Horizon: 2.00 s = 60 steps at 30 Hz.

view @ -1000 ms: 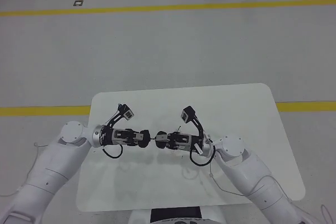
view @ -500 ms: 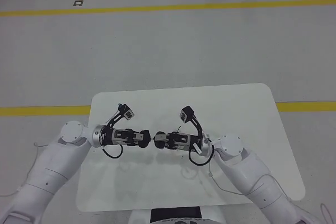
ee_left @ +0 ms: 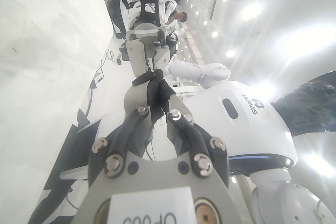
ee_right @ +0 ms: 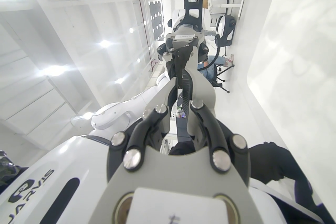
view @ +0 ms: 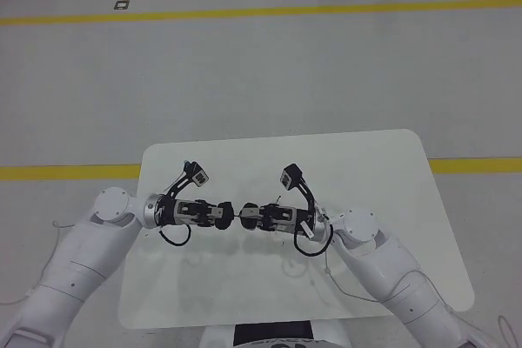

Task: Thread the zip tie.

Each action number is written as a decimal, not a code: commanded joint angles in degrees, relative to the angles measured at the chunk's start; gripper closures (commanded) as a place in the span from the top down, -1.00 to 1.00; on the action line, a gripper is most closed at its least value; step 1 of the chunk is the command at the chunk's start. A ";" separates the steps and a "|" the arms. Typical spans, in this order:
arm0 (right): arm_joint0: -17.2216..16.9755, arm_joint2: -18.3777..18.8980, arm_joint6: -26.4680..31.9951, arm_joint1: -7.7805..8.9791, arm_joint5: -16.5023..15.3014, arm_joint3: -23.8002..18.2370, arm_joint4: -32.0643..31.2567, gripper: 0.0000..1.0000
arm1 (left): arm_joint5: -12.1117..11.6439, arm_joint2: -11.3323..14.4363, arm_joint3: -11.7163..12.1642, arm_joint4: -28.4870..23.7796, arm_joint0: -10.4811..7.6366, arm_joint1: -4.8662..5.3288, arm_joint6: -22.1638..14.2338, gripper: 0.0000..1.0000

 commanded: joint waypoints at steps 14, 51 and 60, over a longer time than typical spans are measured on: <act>-0.26 0.13 -0.18 0.14 -0.58 -0.10 0.09 -0.86 | -0.22 -0.08 0.21 -0.03 0.10 0.06 0.00 -1.00; 0.13 -0.96 -0.42 0.14 -0.61 -0.18 -0.26 -1.00 | -0.21 0.05 0.07 0.06 0.22 0.02 0.00 -0.90; 0.16 -0.94 -0.29 0.19 -0.59 -0.15 -0.15 -1.00 | -0.12 0.23 0.05 -0.07 0.10 0.01 0.00 -0.64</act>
